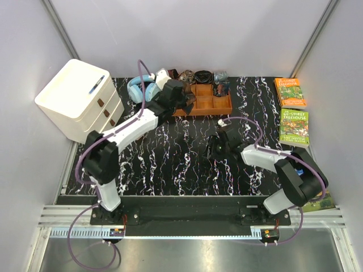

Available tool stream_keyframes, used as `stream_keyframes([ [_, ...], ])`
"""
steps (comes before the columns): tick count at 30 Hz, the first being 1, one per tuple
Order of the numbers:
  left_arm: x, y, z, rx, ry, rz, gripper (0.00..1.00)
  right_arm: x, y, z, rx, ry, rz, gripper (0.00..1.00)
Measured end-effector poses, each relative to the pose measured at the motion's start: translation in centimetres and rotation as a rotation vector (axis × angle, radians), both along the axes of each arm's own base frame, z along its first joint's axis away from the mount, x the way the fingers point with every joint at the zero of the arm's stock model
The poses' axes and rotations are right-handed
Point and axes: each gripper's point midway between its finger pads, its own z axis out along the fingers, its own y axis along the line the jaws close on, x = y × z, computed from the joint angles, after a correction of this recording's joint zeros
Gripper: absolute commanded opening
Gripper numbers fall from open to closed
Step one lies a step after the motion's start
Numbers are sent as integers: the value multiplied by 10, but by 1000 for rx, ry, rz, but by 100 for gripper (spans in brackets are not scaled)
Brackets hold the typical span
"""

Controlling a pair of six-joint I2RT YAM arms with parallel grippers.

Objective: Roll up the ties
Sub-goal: Place the tie in the storage box.

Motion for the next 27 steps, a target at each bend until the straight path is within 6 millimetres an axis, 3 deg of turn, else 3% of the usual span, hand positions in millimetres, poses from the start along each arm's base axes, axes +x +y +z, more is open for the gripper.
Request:
stream_keyframes([
  [10, 57, -32, -36, 26, 5, 31, 0, 3, 6, 10, 76, -30, 26, 45],
  [20, 103, -34, -87, 23, 29, 141, 0, 10, 6, 15, 128, -41, 31, 43],
  [27, 112, -22, -133, 64, 100, 186, 0, 12, 7, 15, 148, -39, 41, 42],
])
